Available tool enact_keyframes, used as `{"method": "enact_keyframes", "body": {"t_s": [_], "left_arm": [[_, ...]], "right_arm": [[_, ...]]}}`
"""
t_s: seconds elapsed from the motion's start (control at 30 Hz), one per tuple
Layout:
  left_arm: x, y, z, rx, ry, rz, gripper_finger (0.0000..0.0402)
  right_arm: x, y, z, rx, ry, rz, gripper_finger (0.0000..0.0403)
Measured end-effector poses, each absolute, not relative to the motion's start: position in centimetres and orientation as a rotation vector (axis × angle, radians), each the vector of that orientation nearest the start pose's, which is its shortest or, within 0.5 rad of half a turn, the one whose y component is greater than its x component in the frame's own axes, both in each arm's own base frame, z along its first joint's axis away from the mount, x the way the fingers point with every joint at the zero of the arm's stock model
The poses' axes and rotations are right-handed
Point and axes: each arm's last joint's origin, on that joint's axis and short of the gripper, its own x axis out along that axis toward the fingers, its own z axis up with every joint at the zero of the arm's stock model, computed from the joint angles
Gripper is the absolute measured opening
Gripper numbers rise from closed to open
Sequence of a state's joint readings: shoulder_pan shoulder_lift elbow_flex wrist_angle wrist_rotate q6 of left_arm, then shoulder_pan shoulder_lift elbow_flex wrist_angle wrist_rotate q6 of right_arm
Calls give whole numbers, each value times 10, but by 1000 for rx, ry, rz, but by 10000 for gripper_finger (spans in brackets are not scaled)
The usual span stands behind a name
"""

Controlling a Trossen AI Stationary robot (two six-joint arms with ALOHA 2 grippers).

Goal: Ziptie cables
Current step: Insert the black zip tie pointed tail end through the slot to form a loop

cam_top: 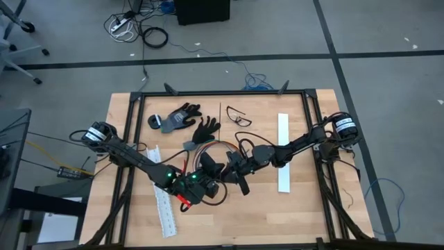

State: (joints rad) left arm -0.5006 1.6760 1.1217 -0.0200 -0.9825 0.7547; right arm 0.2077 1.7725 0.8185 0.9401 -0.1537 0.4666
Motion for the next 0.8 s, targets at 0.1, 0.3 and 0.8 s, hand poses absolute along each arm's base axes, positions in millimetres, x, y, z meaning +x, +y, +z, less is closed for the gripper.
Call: {"method": "enact_keyframes", "body": {"t_s": [0.1,0.3,0.8], "left_arm": [[326,-151,243,1120,599,292,0],[326,-151,243,1120,599,292,0],[322,-155,242,1103,599,310,0]], "right_arm": [[351,79,195,452,104,350,65],[351,79,193,456,128,347,125],[351,79,196,496,106,352,193]]}}
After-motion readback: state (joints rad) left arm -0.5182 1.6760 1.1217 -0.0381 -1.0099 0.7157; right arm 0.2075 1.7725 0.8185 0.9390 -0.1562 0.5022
